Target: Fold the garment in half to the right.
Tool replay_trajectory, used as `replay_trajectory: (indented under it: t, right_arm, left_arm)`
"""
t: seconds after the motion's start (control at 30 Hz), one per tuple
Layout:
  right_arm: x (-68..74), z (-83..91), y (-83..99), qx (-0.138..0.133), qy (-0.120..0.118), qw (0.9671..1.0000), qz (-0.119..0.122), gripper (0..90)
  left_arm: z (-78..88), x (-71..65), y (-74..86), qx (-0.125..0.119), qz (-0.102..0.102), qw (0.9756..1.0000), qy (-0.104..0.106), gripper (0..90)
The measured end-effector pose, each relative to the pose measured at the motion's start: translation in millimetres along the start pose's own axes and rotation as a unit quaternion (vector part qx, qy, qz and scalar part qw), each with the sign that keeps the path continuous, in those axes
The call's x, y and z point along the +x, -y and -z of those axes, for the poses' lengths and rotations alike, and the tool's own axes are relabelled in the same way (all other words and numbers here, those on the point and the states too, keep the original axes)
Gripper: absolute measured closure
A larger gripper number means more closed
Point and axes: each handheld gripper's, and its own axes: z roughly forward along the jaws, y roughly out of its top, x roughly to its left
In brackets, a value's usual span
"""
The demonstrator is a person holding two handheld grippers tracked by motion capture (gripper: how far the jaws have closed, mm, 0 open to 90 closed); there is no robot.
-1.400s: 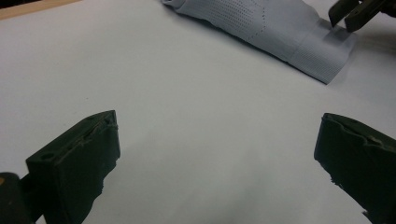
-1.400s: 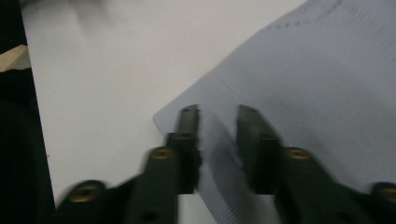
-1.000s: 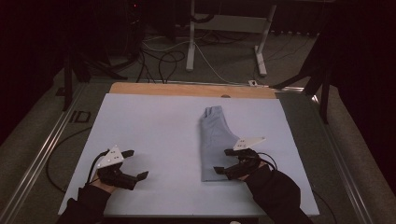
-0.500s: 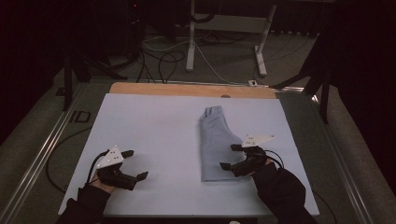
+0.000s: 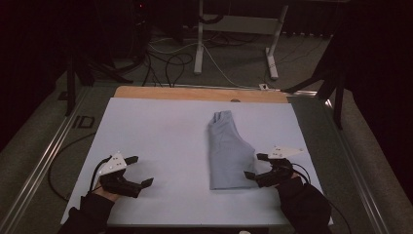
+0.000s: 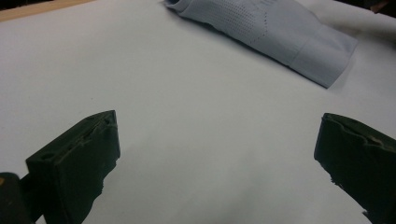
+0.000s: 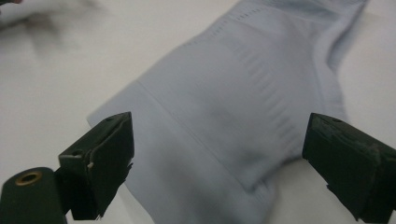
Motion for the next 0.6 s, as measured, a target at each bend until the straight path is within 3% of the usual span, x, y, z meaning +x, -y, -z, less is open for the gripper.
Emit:
replay_trajectory:
  t: [0.47,0.6]
  right_arm:
    - [-2.7,21.4,35.7,-0.003,0.041,0.9986,-0.032,9.3]
    - [1.5,22.2,41.1,-0.002,0.053,0.9982,-0.028,9.3]
  left_arm:
    - [-2.1,-2.2,0.3,0.001,-0.003,1.0,-0.002,1.4]
    - [-1.7,-2.5,0.3,-0.001,-0.002,1.0,-0.003,1.4]
